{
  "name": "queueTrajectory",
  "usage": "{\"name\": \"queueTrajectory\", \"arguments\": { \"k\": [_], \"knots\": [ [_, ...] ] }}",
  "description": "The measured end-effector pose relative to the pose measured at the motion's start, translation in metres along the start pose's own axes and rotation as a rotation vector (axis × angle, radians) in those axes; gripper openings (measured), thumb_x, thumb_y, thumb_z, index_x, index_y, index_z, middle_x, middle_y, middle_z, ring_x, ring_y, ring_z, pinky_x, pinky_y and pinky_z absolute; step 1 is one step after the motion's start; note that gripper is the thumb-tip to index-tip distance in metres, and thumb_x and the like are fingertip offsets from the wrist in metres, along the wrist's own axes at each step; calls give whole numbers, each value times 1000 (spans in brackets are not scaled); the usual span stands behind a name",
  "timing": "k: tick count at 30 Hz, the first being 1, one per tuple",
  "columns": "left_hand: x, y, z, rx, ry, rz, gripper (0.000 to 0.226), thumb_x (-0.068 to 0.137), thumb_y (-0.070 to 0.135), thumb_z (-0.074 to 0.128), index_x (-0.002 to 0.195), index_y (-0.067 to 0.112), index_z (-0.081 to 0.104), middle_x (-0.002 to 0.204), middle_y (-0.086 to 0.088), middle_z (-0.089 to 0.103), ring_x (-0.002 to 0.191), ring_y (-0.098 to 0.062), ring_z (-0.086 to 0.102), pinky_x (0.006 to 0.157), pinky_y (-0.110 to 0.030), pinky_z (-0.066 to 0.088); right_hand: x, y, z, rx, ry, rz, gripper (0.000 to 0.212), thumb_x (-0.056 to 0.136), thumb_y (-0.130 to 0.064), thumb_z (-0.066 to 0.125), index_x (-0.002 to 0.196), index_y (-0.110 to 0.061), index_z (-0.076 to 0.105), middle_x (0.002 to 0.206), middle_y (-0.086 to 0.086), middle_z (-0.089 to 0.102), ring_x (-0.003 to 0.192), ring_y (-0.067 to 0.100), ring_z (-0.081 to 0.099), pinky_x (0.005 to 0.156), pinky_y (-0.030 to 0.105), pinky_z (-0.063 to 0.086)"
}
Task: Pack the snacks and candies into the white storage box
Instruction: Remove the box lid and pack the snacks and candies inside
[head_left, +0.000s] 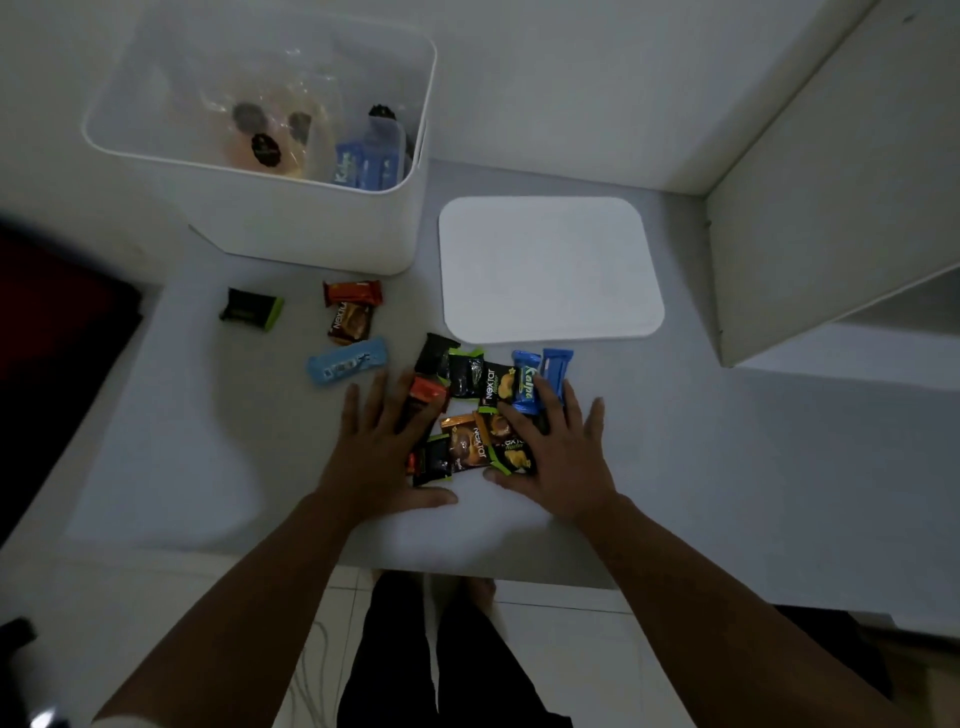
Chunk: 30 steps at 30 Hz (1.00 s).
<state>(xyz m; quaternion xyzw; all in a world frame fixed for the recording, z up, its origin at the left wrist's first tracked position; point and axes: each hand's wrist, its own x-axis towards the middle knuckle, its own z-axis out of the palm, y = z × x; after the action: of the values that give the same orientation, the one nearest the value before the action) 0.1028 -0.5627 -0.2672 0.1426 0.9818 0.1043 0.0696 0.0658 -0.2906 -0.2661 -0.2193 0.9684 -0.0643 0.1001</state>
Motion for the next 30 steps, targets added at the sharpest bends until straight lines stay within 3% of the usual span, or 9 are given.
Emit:
{"name": "queueTrajectory", "arguments": {
  "k": [4,8,11,15,18,21,25,30],
  "knots": [
    [3,11,9,-18,41,1,104,72,93,45,150,25,46,161,-19,29,151,-44,18,117,-69,14,-5,-2,5,5,125,-15,69,82,-77,53,136,-33,57,150,14,45,139,45,39,111,69,27],
    [2,15,20,-21,109,-13,80,82,81,49,133,20,60,146,-16,47,142,-40,37,116,-63,24,-4,-5,5,9,203,-23,49,83,-63,60,119,-31,65,137,9,56,126,35,50,99,49,39],
    [3,22,16,-2,157,-18,64,85,72,55,119,19,64,133,-12,56,128,-37,48,102,-51,40,-1,-10,2,22,186,-32,40,81,-55,63,111,-28,65,132,5,58,115,31,53,82,39,40],
    [4,29,10,1,183,-28,57,84,66,58,116,19,64,125,-6,60,115,-32,54,87,-44,43,3,-13,0,55,144,-35,37,78,-50,64,104,-24,59,126,2,59,104,29,53,71,35,43],
    [2,32,11,13,185,-36,69,87,65,55,140,20,55,126,-6,59,114,-31,54,86,-43,44,4,-14,-2,54,142,-26,49,80,-51,63,121,-25,56,124,2,57,101,27,53,69,35,47],
    [-1,34,16,43,193,-33,63,91,60,53,144,25,52,131,-9,55,119,-33,51,90,-45,43,5,-14,-2,-8,122,-51,69,85,-49,58,150,-33,40,126,5,55,103,27,50,72,38,49],
    [0,37,23,45,238,-53,49,89,46,59,134,27,60,128,-10,57,117,-35,52,90,-46,41,8,-12,2,-57,118,-76,54,88,-54,58,139,-35,52,126,6,56,103,29,53,71,39,51],
    [12,38,23,50,277,-69,28,87,31,61,113,23,68,115,-9,61,99,-34,55,73,-41,45,10,-11,5,49,161,-79,40,89,-46,63,127,-31,61,117,5,58,96,25,54,53,32,52]
  ]
}}
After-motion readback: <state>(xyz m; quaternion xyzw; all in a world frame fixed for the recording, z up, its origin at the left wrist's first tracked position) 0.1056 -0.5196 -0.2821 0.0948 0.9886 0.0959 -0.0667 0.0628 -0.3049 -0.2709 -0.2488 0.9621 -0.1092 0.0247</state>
